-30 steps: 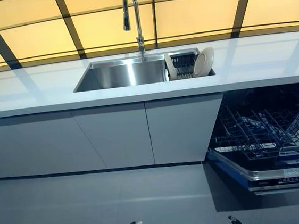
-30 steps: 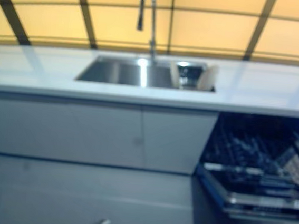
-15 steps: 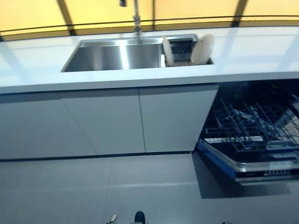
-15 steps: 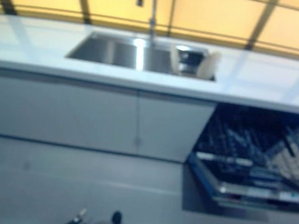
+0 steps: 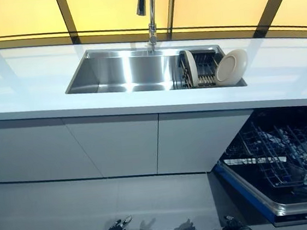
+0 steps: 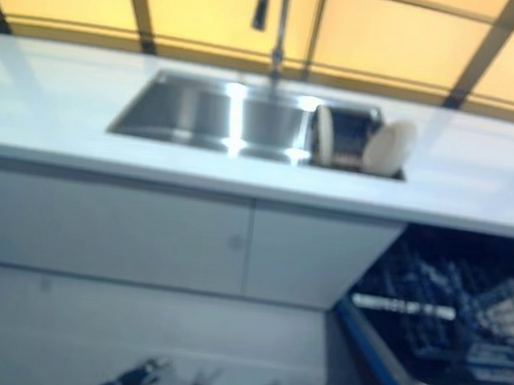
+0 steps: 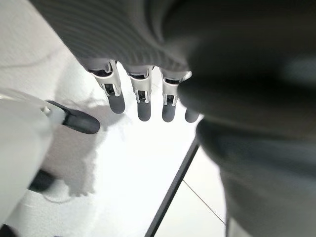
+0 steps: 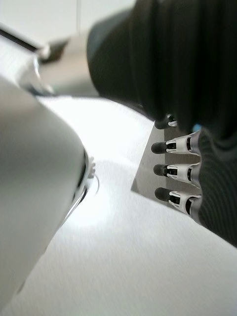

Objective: Take plates into dishwasher

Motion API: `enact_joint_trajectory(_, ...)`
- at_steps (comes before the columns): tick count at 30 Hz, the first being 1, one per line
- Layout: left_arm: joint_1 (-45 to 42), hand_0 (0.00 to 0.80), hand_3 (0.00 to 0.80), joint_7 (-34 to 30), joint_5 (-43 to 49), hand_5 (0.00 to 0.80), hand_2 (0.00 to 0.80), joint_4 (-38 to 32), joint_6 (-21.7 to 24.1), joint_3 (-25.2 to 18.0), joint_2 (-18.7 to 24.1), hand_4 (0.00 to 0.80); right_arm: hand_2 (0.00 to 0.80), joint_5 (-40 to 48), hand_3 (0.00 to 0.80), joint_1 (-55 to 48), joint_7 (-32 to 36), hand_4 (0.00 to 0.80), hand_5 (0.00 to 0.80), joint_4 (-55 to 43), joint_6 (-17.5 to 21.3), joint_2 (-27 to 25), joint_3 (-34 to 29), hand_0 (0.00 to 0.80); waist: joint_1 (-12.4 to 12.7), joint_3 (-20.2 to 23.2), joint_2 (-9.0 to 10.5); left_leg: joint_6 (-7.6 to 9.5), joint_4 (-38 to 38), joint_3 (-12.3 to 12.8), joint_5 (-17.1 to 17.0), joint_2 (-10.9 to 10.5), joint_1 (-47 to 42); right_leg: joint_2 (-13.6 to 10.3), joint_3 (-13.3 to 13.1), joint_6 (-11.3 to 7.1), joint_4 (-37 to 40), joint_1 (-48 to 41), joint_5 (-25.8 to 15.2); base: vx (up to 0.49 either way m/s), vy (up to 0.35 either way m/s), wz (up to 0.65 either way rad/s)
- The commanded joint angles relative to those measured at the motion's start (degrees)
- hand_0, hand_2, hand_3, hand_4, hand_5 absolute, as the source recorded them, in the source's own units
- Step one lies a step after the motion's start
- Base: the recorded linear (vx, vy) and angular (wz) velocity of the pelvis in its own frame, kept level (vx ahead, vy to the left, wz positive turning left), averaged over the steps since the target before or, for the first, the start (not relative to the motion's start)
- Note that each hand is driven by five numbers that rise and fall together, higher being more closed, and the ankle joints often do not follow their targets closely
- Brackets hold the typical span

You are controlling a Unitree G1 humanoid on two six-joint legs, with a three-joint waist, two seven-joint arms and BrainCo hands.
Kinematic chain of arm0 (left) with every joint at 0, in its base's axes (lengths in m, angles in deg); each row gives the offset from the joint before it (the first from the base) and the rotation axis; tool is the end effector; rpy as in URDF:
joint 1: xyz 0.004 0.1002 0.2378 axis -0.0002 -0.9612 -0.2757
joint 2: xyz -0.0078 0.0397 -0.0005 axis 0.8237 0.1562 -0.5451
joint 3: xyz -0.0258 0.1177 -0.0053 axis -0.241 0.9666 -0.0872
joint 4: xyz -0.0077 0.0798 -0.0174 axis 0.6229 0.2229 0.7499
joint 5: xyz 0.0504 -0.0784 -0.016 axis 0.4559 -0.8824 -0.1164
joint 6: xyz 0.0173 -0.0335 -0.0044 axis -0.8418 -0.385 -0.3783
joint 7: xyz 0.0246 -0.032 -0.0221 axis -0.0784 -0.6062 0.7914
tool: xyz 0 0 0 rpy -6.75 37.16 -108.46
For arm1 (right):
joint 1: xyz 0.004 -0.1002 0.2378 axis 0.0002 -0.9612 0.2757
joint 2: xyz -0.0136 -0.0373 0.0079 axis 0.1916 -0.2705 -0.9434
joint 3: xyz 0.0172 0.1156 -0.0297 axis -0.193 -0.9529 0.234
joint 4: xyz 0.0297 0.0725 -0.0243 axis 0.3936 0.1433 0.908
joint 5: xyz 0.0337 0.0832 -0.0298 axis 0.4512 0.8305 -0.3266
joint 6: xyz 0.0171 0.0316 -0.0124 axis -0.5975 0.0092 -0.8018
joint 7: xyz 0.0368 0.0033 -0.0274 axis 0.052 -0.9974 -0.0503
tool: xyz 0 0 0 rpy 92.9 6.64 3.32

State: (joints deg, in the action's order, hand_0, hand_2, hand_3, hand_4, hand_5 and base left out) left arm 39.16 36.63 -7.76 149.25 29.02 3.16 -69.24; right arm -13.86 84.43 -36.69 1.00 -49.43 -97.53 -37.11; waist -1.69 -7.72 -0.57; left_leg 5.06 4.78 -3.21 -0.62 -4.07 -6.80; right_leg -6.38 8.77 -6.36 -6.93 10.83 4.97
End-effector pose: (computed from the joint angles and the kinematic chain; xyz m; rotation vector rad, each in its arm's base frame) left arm 0.0845 0.2154 -0.1279 -0.2874 1.1109 0.1859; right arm 0.0965 -0.2080 -0.1259 -0.4349 1.1400 0.0202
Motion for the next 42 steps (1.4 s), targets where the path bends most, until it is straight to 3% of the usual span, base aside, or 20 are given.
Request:
enact_joint_trajectory(1,-0.34,0.000,0.000,-2.57,3.66,0.000,0.000,-0.76,-0.27,1.17,-0.51,0.000,0.000,0.51,0.000,-0.50,0.08,0.000,0.000,2.81,0.30,0.83,-0.60,0.000,-1.57,-1.25,-0.07,-0.93,-1.64,-2.74,3.60,-1.45,-4.15,-0.14,-2.02,-0.70,11.93,4.27,-19.91,0.405,-0.156,0.67)
enact_joint_trajectory(4,-1.51,0.000,0.000,-2.42,4.22,0.000,0.000,-1.01,-0.61,1.07,-0.52,0.000,0.000,0.86,0.000,-0.40,-0.73,0.000,0.000,2.78,-1.19,1.26,-1.00,0.000,-1.58,-1.05,0.69,-1.48,-4.56,-1.91,7.19,-0.19,-6.33,-0.91,-1.02,0.30,10.28,0.58,-19.27,0.409,-0.203,0.38)
enact_joint_trajectory(7,-2.71,0.000,0.000,-1.04,3.56,0.000,0.000,-1.28,-0.39,0.11,-1.33,0.000,0.000,1.60,0.000,-0.30,-0.99,0.000,0.000,2.71,-2.79,1.30,-0.93,0.000,-1.47,0.31,1.31,-2.89,-6.29,-0.80,8.34,1.38,-7.97,-0.32,-1.69,1.33,6.83,-2.06,-18.95,0.394,-0.249,0.38)
enact_joint_trajectory(11,-3.10,0.000,0.000,-2.62,3.19,0.000,0.000,-0.74,-0.61,-0.94,-2.10,0.000,0.000,0.49,0.000,-0.50,1.69,0.000,0.000,2.11,-2.46,0.34,-0.19,0.000,-1.78,2.17,1.43,-5.33,-14.93,-0.02,2.21,3.40,-7.55,2.11,-1.27,3.99,7.01,-4.67,-17.06,0.293,-0.168,-0.06)
enact_joint_trajectory(12,-3.04,0.000,0.000,-2.67,2.31,0.000,0.000,-0.49,-0.39,-1.41,-2.17,0.000,0.000,-0.73,0.000,-0.50,2.85,0.000,0.000,2.11,-1.49,-0.01,0.13,0.000,-2.04,2.46,1.93,-6.27,-20.50,2.18,-0.84,4.23,-6.23,2.45,-0.78,4.98,7.12,-5.58,-16.20,0.158,-0.123,-0.25)
enact_joint_trajectory(14,-2.77,0.000,0.000,-2.85,2.18,0.000,0.000,-0.19,-0.85,-1.74,-2.24,0.000,0.000,-2.46,0.000,-0.30,3.58,0.000,0.000,1.58,-0.15,-0.52,0.91,0.000,-1.55,2.25,2.59,-6.92,-24.95,4.08,-3.87,5.36,-2.29,2.91,-0.50,6.10,7.87,-7.90,-15.33,0.215,-0.169,-0.14)
enact_joint_trajectory(16,-2.95,0.000,0.000,-2.26,1.17,0.000,0.000,-0.72,-0.33,-1.64,-2.23,0.000,0.000,-3.06,0.000,1.05,6.93,0.000,0.000,-0.59,-0.15,-1.67,2.88,0.000,1.01,0.78,3.46,-6.38,-23.13,6.14,-3.40,4.56,5.02,2.96,-0.68,6.08,8.77,-12.36,-12.95,0.211,-0.121,-0.07)
enact_joint_trajectory(19,-3.09,0.000,0.000,-2.31,0.50,0.000,0.000,-0.83,-0.19,-1.70,-2.09,0.000,0.000,-3.51,0.000,1.65,7.93,0.000,0.000,-1.34,0.00,-2.11,3.46,0.000,1.99,0.10,3.20,-6.67,-20.33,6.67,-4.24,4.63,6.57,3.41,-1.14,5.89,9.19,-14.30,-12.09,0.111,-0.001,-0.29)
enact_joint_trajectory(20,-2.65,0.000,0.000,-1.33,1.04,0.000,0.000,-1.87,-0.66,-1.67,-1.14,0.000,0.000,-6.11,0.000,4.12,15.80,0.000,0.000,-5.54,2.25,-3.93,6.52,0.000,5.52,-1.75,3.13,-7.43,-11.37,5.70,-7.22,4.27,13.00,4.18,-3.74,5.53,10.56,-18.37,-10.27,0.227,0.004,-0.40)
enact_joint_trajectory(22,-2.51,0.000,0.000,-1.46,1.73,0.000,0.000,-2.96,-1.99,-1.30,0.27,0.000,0.000,-6.11,0.000,4.82,22.85,0.000,0.000,-13.54,2.30,-6.11,9.46,0.000,5.35,-1.11,3.74,-6.54,-7.90,4.62,-4.67,3.24,10.41,3.91,-3.64,5.10,10.20,-17.84,-9.70,0.173,0.017,-0.62)
enact_joint_trajectory(24,-2.25,0.000,0.000,-1.66,2.68,0.000,0.000,-3.83,-3.02,-1.79,1.37,0.000,0.000,-4.76,0.000,4.79,29.18,0.000,0.000,-22.39,0.34,-8.63,10.57,0.000,4.67,-0.32,3.92,-6.15,-4.43,4.10,-4.73,3.25,7.62,3.99,-3.11,4.98,10.08,-17.36,-9.78,0.088,0.026,-0.55)
enact_joint_trajectory(26,-2.82,0.000,0.000,-1.93,2.71,0.000,0.000,-4.92,-3.75,-2.46,2.57,0.000,0.000,-1.99,0.000,3.56,41.12,0.000,0.000,-35.87,-1.78,-13.78,10.82,0.000,3.31,0.64,4.00,-6.09,-1.23,3.35,-5.02,3.35,4.56,4.38,-3.17,4.96,10.28,-16.99,-9.84,0.108,0.033,-0.05)
enact_joint_trajectory(27,-3.19,0.000,0.000,-2.38,1.97,0.000,0.000,-5.43,-4.29,-3.16,4.27,0.000,0.000,4.78,0.000,1.78,51.81,0.000,0.000,-50.92,-4.88,-21.02,11.68,0.000,1.92,1.75,4.33,-6.04,-0.05,3.56,-4.64,3.42,3.52,4.60,-3.37,4.68,10.42,-16.28,-9.77,0.092,0.030,0.01)
enact_joint_trajectory(31,-3.74,0.000,0.000,-3.43,1.12,0.000,0.000,-5.59,-4.85,-2.40,5.64,0.000,0.000,16.39,0.000,0.87,65.31,0.000,0.000,-67.76,-8.89,-27.49,8.57,0.000,0.35,3.10,4.67,-6.11,0.22,4.87,-4.23,3.72,3.46,4.68,-3.66,4.26,10.49,-15.37,-9.67,0.035,0.015,-0.05)
enact_joint_trajectory(33,-3.80,0.000,0.000,-3.41,0.44,0.000,0.000,-4.47,-4.14,-1.78,5.16,0.000,0.000,24.70,0.000,3.49,69.18,0.000,0.000,-74.46,-13.02,-27.96,7.00,0.000,0.07,3.85,4.91,-6.24,0.22,5.53,-4.01,3.93,3.65,4.60,-3.80,4.01,10.72,-15.08,-9.64,0.028,0.006,-0.14)
enact_joint_trajectory(39,-5.23,0.000,0.000,-3.62,0.26,0.000,0.000,-3.28,-2.49,-1.09,4.65,0.000,0.000,39.08,0.000,8.06,73.74,0.000,0.000,-79.61,-24.67,-24.48,2.09,0.000,0.54,5.06,4.77,-6.13,0.22,6.54,-3.35,4.45,3.21,4.37,-4.05,3.84,11.04,-15.64,-9.10,0.021,0.004,-0.09)
enact_joint_trajectory(42,-5.48,0.000,0.000,-4.22,0.27,0.000,0.000,-2.81,-2.33,-1.07,4.89,0.000,0.000,42.98,0.000,8.46,74.01,0.000,0.000,-81.07,-27.25,-23.43,1.66,0.000,0.75,5.36,4.69,-6.02,0.22,6.62,-3.16,4.48,3.05,4.30,-4.01,3.81,11.12,-15.95,-8.91,0.000,0.000,0.00)
